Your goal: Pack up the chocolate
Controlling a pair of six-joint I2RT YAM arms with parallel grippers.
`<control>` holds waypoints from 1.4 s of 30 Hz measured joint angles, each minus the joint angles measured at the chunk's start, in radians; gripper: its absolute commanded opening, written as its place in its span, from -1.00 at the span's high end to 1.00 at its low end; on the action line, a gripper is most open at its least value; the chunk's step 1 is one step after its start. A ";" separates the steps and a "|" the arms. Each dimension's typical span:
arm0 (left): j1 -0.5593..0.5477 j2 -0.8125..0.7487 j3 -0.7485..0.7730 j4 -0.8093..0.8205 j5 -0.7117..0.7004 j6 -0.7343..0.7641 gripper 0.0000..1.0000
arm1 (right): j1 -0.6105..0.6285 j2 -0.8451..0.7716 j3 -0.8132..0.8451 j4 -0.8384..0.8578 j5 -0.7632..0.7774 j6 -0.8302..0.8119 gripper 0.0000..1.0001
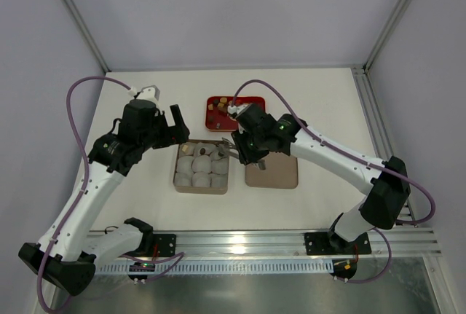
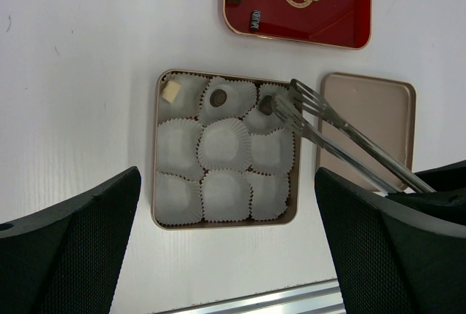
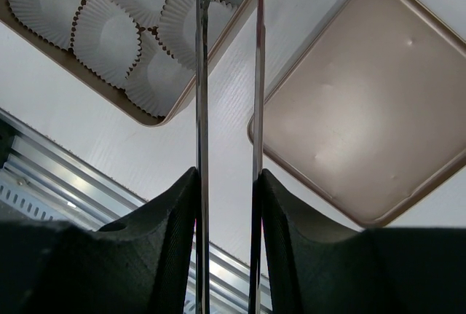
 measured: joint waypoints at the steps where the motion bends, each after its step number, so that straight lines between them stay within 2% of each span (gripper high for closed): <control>1: 0.000 0.000 0.000 0.000 0.000 0.000 -0.99 | 0.000 -0.001 0.004 -0.005 0.003 -0.002 0.18; 7: 0.000 0.000 0.000 0.000 0.000 0.000 -1.00 | -0.026 0.002 0.132 -0.050 0.026 -0.028 0.17; 13: 0.000 -0.001 0.000 -0.002 -0.001 0.002 -0.99 | -0.137 0.029 0.269 -0.043 0.025 -0.054 0.14; 20: 0.000 -0.001 0.002 -0.006 -0.002 0.003 -0.99 | -0.263 0.200 0.349 -0.038 0.016 -0.084 0.14; 29: 0.000 0.000 0.006 -0.012 -0.005 0.005 -1.00 | -0.266 0.438 0.494 -0.037 -0.010 -0.139 0.14; 42: 0.000 0.009 0.006 -0.014 -0.010 0.006 -0.99 | -0.257 0.487 0.535 -0.028 -0.013 -0.175 0.14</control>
